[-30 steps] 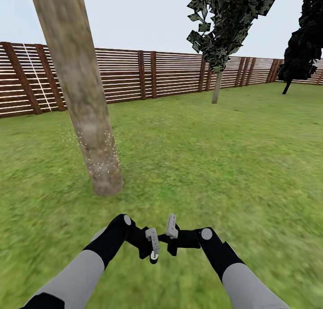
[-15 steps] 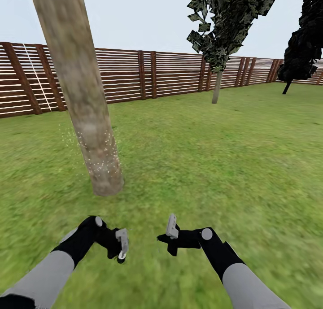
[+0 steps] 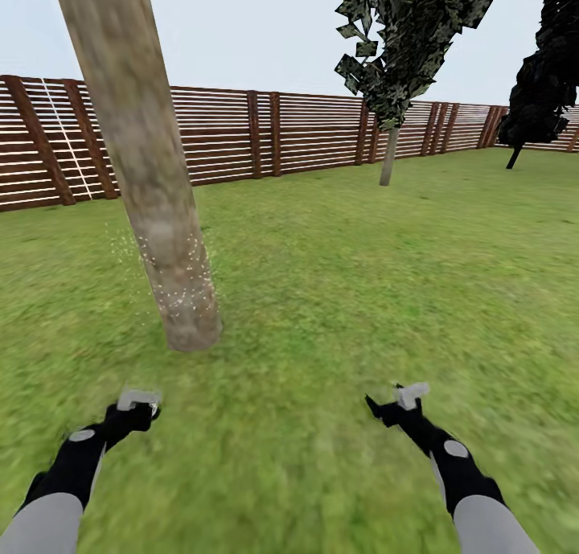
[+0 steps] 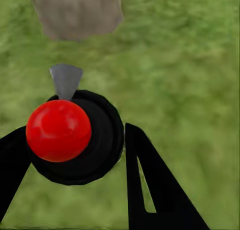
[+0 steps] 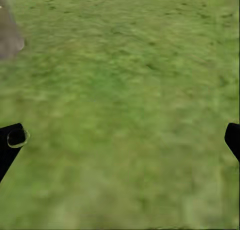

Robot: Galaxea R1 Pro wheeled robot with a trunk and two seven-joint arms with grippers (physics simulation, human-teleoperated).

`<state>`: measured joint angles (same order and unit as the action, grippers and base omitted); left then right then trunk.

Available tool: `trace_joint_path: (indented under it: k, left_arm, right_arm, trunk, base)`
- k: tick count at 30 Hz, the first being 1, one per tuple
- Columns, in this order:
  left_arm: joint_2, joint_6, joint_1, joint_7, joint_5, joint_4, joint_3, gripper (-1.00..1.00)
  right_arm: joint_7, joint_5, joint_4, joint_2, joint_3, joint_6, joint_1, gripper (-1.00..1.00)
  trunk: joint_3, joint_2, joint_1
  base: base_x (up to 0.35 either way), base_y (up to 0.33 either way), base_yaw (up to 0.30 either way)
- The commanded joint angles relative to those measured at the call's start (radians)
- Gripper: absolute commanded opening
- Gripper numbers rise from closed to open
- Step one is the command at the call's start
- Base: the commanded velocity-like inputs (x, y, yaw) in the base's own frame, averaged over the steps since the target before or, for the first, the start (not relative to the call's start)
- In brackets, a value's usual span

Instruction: In the garden, pick up the pesticide atomizer on the floor and spray pesticide onto both trees until each tree trunk is fully covered.

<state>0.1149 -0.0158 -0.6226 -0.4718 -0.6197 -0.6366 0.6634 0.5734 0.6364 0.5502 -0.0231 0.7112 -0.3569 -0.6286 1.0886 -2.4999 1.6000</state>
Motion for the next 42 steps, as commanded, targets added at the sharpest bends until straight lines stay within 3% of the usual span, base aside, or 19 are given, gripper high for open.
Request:
trace_joint_path:
  k: [1, 2, 5, 9, 11, 15, 19, 22, 23, 24, 25, 27, 31, 33, 34, 37, 42]
  left_arm:
    - [-0.010, 0.042, 0.020, 0.031, 0.021, -0.002, 0.000, -1.00]
    - [-0.019, 0.097, 0.047, 0.065, 0.034, -0.002, 0.002, -1.00]
    - [-0.021, 0.123, 0.062, 0.091, 0.042, 0.008, 0.016, -1.00]
    - [-0.014, 0.130, 0.081, 0.093, 0.053, 0.009, 0.157, -1.00]
    - [-0.017, 0.131, 0.082, 0.092, 0.053, 0.009, 0.172, -1.00]
    - [-0.018, 0.131, 0.086, 0.093, 0.051, 0.009, 0.177, -1.00]
    - [-0.019, 0.130, 0.108, 0.093, 0.051, 0.010, 0.178, -1.00]
    - [-0.013, 0.130, 0.188, 0.097, 0.054, 0.009, 0.180, -1.00]
    - [-0.012, 0.134, 0.214, 0.097, 0.065, 0.009, 0.203, -1.00]
    - [-0.011, 0.144, 0.219, 0.096, 0.067, 0.009, 0.225, -1.00]
    - [-0.012, 0.150, 0.222, 0.095, 0.066, 0.009, 0.238, -1.00]
    - [-0.012, 0.153, 0.245, 0.096, 0.066, 0.010, 0.240, -1.00]
    - [-0.012, 0.154, 0.267, 0.096, 0.068, 0.009, 0.241, -1.00]
    - [-0.013, 0.166, 0.268, 0.096, 0.067, 0.010, 0.242, -1.00]
    - [-0.017, 0.208, 0.273, 0.096, 0.068, 0.011, 0.241, -1.00]
    - [-0.021, 0.249, 0.278, 0.096, 0.068, 0.037, 0.240, -1.00]
    - [-0.021, 0.258, 0.279, 0.096, 0.067, 0.055, 0.240, -1.00]
  right_arm:
    - [-0.066, 0.001, -0.001, -0.001, 0.021, -0.026, 0.005, 1.00]
    - [-0.139, 0.002, -0.002, -0.001, 0.035, -0.055, 0.013, 1.00]
    - [-0.171, 0.003, -0.005, -0.002, 0.041, -0.067, 0.017, 1.00]
    - [-0.173, 0.007, -0.038, -0.002, 0.041, -0.069, 0.027, 1.00]
    - [-0.174, 0.006, -0.039, 0.001, 0.043, -0.069, 0.068, 1.00]
    - [-0.177, 0.003, -0.042, 0.019, 0.043, -0.072, 0.154, 1.00]
    - [-0.180, 0.002, -0.045, 0.021, 0.045, -0.181, 0.242, 1.00]
    - [-0.182, -0.001, -0.043, 0.015, 0.046, -0.203, 0.257, 1.00]
    - [-0.182, -0.001, -0.043, 0.021, 0.052, -0.203, 0.257, 1.00]
    - [-0.182, -0.001, -0.041, 0.022, 0.095, -0.204, 0.257, 1.00]
    - [-0.181, 0.000, -0.040, 0.024, 0.166, -0.209, 0.257, 1.00]
    - [-0.179, 0.003, -0.045, 0.025, 0.181, -0.211, 0.262, 1.00]
    - [-0.179, 0.005, -0.059, 0.025, 0.184, -0.253, 0.306, 1.00]
    - [-0.179, 0.005, -0.112, 0.025, 0.185, -0.272, 0.316, 1.00]
    - [-0.179, 0.005, -0.128, 0.025, 0.185, -0.314, 0.334, 1.00]
    - [-0.179, 0.005, -0.148, 0.023, 0.184, -0.402, 0.370, 1.00]
    - [-0.178, 0.005, -0.193, 0.023, 0.185, -0.414, 0.375, 1.00]
  trunk:
    - [0.000, 0.000, 0.000]
    - [0.000, 0.000, 0.000]
    - [0.000, 0.000, 0.000]
    - [-0.010, 0.021, -0.012]
    - [-0.016, 0.035, -0.019]
    - [-0.028, 0.063, -0.035]
    - [-0.041, 0.091, -0.050]
    - [-0.050, 0.112, -0.061]
    - [-0.053, 0.119, -0.065]
    - [-0.057, 0.126, -0.069]
    - [-0.060, 0.133, -0.073]
    - [-0.066, 0.147, -0.081]
    - [-0.079, 0.175, -0.096]
    - [-0.085, 0.189, -0.104]
    - [-0.088, 0.196, -0.107]
    - [-0.097, 0.217, -0.119]
    - [-0.113, 0.252, -0.138]
  base:
    - [0.000, 0.000, 0.000]
    - [0.000, 0.000, 0.000]
    - [0.000, 0.000, 0.000]
    - [0.000, 0.000, 0.000]
    - [0.000, 0.000, 0.000]
    - [0.000, 0.000, 0.000]
    - [0.000, 0.000, 0.000]
    - [0.000, 0.000, 0.000]
    - [0.000, 0.000, 0.000]
    - [0.000, 0.000, 0.000]
    - [0.000, 0.000, 0.000]
    - [0.000, 0.000, 0.000]
    - [0.000, 0.000, 0.000]
    - [0.000, 0.000, 0.000]
    - [0.000, 0.000, 0.000]
    - [0.000, 0.000, 0.000]
    - [0.000, 0.000, 0.000]
